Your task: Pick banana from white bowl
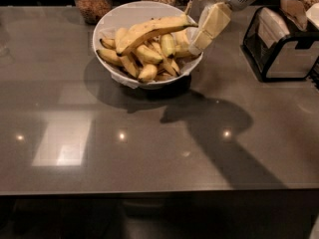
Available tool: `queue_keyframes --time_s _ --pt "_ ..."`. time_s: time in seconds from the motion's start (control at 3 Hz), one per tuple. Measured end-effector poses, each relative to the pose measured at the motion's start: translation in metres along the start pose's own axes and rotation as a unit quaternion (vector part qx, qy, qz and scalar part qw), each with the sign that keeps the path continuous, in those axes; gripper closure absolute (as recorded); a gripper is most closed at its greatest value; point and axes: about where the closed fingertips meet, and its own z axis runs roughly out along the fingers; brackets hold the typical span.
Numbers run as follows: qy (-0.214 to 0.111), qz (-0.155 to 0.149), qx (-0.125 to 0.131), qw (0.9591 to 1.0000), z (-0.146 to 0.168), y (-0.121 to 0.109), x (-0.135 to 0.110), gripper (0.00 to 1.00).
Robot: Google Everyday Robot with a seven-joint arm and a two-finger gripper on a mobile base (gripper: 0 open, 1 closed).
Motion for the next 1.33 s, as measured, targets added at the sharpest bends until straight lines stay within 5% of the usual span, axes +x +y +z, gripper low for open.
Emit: queue_keyframes --time_s 0.67,1.33 --pt "-0.032 -0.006 -0.049 0.9983 0.042 -0.004 -0.036 0.0" --pt "-0.034 -0.014 -0.075 0.9965 0.075 -0.011 -0.046 0.0"
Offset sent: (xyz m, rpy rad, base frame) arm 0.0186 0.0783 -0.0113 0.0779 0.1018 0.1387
